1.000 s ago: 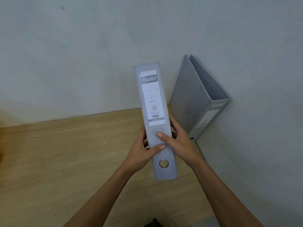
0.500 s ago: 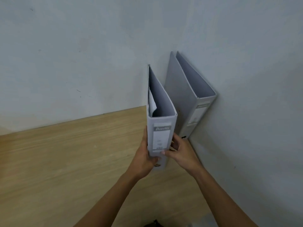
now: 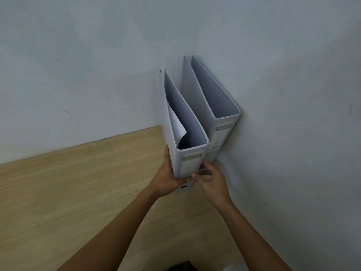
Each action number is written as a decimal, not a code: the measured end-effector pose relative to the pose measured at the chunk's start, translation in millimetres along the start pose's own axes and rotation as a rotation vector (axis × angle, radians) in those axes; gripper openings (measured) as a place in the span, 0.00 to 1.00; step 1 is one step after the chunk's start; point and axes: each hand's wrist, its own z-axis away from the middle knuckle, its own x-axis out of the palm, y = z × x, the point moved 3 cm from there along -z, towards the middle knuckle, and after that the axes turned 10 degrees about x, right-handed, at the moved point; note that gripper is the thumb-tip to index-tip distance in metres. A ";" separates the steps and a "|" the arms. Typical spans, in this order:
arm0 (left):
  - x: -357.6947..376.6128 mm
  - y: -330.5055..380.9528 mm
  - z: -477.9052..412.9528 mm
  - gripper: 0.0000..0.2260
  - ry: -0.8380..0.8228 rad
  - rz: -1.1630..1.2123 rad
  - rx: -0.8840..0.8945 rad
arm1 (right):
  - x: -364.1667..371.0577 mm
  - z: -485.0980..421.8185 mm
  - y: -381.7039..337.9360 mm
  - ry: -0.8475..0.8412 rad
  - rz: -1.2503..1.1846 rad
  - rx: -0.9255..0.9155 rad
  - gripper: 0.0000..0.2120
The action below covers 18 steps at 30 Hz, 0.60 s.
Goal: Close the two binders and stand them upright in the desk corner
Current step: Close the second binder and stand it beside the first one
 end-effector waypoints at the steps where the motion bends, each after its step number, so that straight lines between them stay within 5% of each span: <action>1: 0.8 -0.1 -5.8 0.53 0.002 0.004 -0.004 | -2.3 -3.4 1.2 0.017 -0.020 0.021 0.18; 18: 2.5 -10.1 -67.1 0.53 -0.017 -0.058 -0.059 | -12.9 -52.9 4.1 0.085 -0.220 0.148 0.08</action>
